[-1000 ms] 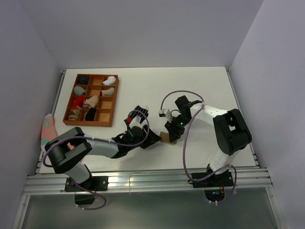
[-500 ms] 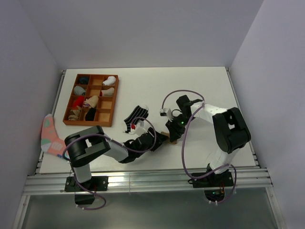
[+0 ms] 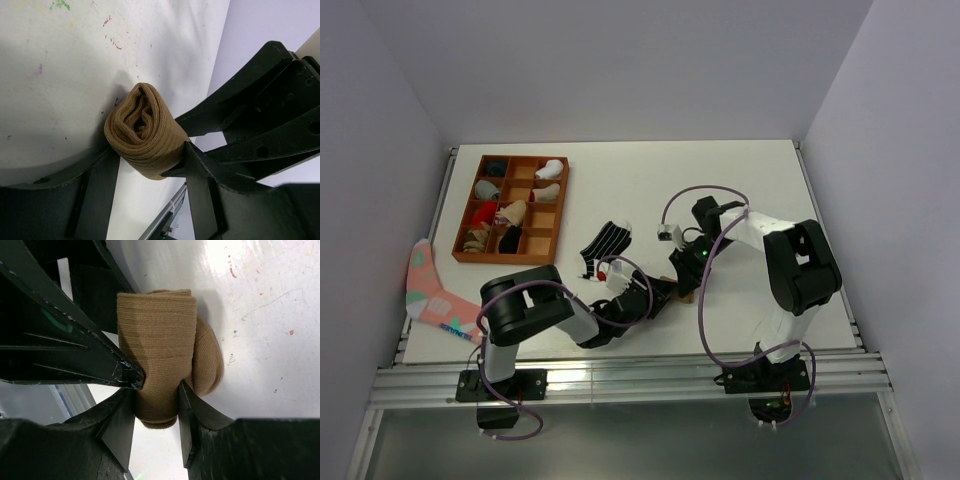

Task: Roll the socks
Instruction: Pick up the sock at the center of the board.

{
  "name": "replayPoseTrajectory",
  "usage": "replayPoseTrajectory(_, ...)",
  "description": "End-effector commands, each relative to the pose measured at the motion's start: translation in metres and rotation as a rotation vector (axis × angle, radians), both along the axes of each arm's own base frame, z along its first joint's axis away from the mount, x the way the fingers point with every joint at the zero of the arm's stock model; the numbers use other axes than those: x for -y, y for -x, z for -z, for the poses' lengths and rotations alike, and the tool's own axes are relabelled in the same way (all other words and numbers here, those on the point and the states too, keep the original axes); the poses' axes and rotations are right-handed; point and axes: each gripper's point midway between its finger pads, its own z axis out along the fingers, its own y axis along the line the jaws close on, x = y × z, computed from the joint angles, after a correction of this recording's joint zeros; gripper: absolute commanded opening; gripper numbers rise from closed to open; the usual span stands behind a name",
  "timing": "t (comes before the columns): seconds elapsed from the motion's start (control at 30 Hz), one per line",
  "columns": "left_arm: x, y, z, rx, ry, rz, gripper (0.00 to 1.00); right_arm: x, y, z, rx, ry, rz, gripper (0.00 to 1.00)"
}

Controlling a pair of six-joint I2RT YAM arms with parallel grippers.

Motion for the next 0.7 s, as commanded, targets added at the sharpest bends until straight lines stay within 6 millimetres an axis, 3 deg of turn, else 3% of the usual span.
replayPoseTrajectory(0.0, 0.006, -0.005, -0.018, 0.005, 0.095, -0.05, 0.59, -0.016, 0.003, -0.031, -0.038, -0.098, 0.006, 0.18)
replayPoseTrajectory(0.23, 0.01, -0.009, -0.032, 0.02, 0.123, -0.057, 0.6, -0.027, 0.002, -0.059, -0.031, -0.166, 0.005, 0.18)
replayPoseTrajectory(0.67, -0.003, -0.02, -0.048, 0.044, 0.146, -0.111, 0.6, -0.036, 0.031, -0.083, 0.006, -0.213, -0.104, 0.18)
